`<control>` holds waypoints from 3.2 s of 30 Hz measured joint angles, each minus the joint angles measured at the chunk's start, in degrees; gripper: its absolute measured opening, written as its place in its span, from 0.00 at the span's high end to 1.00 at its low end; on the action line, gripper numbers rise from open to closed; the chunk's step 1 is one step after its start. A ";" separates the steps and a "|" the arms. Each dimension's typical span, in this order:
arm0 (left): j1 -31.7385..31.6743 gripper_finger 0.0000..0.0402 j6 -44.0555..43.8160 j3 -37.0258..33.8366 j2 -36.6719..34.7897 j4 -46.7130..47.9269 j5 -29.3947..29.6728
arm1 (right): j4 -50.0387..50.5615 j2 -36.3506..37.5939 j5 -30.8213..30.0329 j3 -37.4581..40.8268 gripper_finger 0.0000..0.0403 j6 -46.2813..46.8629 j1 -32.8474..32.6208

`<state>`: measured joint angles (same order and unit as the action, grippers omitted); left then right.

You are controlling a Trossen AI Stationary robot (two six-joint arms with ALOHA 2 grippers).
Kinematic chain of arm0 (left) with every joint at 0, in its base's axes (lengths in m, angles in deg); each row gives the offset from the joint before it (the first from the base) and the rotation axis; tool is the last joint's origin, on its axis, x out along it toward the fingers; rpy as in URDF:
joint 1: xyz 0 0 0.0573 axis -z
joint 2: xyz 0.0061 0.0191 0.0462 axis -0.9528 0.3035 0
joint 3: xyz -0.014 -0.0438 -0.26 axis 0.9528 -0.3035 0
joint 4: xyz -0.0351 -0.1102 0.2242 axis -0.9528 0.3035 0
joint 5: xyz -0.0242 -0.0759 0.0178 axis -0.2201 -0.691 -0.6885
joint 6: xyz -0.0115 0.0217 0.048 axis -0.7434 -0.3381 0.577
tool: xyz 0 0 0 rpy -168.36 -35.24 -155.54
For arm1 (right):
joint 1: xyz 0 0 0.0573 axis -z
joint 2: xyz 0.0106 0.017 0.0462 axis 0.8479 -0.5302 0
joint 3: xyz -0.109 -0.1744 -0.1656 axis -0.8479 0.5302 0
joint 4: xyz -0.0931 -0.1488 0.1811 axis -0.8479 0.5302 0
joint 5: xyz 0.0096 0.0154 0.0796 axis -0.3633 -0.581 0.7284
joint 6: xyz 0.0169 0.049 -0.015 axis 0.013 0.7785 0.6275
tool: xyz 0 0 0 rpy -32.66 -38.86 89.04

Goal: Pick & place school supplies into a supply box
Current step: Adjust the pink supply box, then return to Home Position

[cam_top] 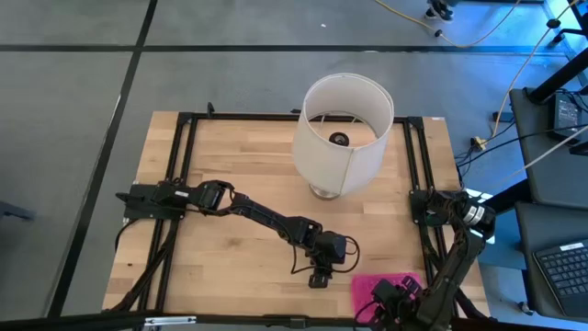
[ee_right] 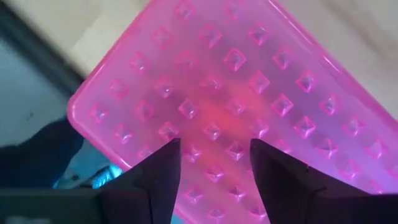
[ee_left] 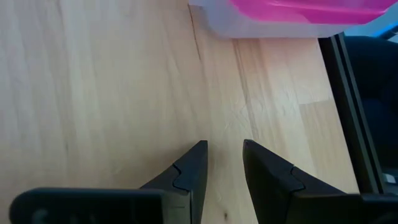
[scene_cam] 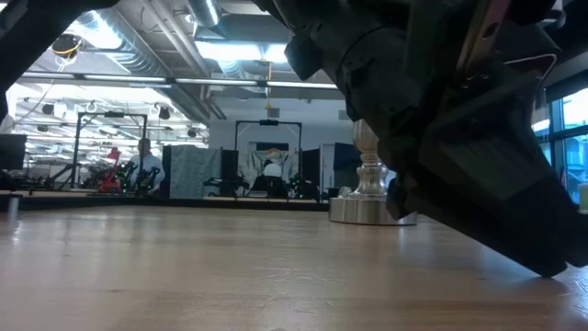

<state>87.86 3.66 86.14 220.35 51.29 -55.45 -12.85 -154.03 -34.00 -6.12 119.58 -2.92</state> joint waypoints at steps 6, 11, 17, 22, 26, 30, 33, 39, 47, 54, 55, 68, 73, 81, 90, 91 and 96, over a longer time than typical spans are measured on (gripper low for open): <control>-0.20 0.76 0.57 0.02 -0.05 0.90 -0.22 | 3.32 -0.15 -2.31 0.55 0.52 0.12 2.20; -0.37 0.76 0.10 -0.02 -0.79 2.42 -0.25 | 7.09 1.14 -4.73 0.28 0.52 -1.54 3.05; 0.07 0.76 1.89 -0.22 -6.30 6.85 3.48 | 7.71 6.91 -14.30 -2.59 0.52 -1.72 -0.81; 3.04 0.76 3.51 -2.56 -9.62 9.98 8.07 | 9.57 9.42 -16.46 -3.50 0.52 -9.11 -3.77; 4.87 0.76 5.24 -5.49 -14.30 12.43 12.47 | 11.89 11.10 -11.90 -3.53 0.52 -16.23 -4.90; 5.69 0.76 8.45 -11.14 -20.51 12.28 14.74 | 13.14 11.69 -18.47 -3.51 0.52 -16.39 -6.23; 5.77 0.76 7.02 -16.46 -26.67 9.23 15.75 | 12.11 13.44 -20.22 -3.51 0.52 -14.21 -7.34; 5.28 0.76 2.68 -34.05 -41.36 -2.23 24.60 | 1.69 16.39 -28.38 -1.92 0.52 -17.17 -9.86; 7.10 0.76 0.85 -53.80 -57.59 -22.77 24.10 | -26.52 24.20 -27.04 14.97 0.52 -29.34 -7.01; 9.78 0.76 1.24 -61.16 -69.11 -23.93 32.20 | -60.45 37.11 -26.09 35.76 0.52 -54.05 -3.34; 10.37 0.76 1.31 -62.48 -70.95 -24.15 34.51 | -62.92 38.83 -25.67 38.33 0.52 -56.10 -2.88; 11.14 0.76 3.56 -83.28 -91.64 -39.78 42.37 | -75.11 62.98 -23.49 63.53 0.52 -70.60 -0.48; 10.84 0.76 4.95 -86.76 -97.07 -39.89 44.33 | -78.36 72.86 -22.42 71.06 0.52 -78.33 -0.24; 10.87 0.76 6.02 -88.94 -103.51 -38.79 48.45 | -84.67 88.31 -10.82 81.00 0.52 -88.42 5.98; 10.99 0.76 7.56 -88.94 -106.32 -35.11 48.67 | -82.54 97.75 1.04 83.19 0.52 -93.16 16.37; 10.99 0.76 7.82 -88.94 -106.74 -34.79 49.12 | -81.84 98.32 2.48 83.19 0.52 -93.20 17.71; 10.95 0.76 9.62 -88.94 -109.78 -33.64 50.67 | -79.80 100.75 10.48 83.19 0.52 -94.51 24.76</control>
<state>98.81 13.29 -2.79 110.58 17.66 -4.78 -92.65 -53.28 -23.51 77.08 25.07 21.84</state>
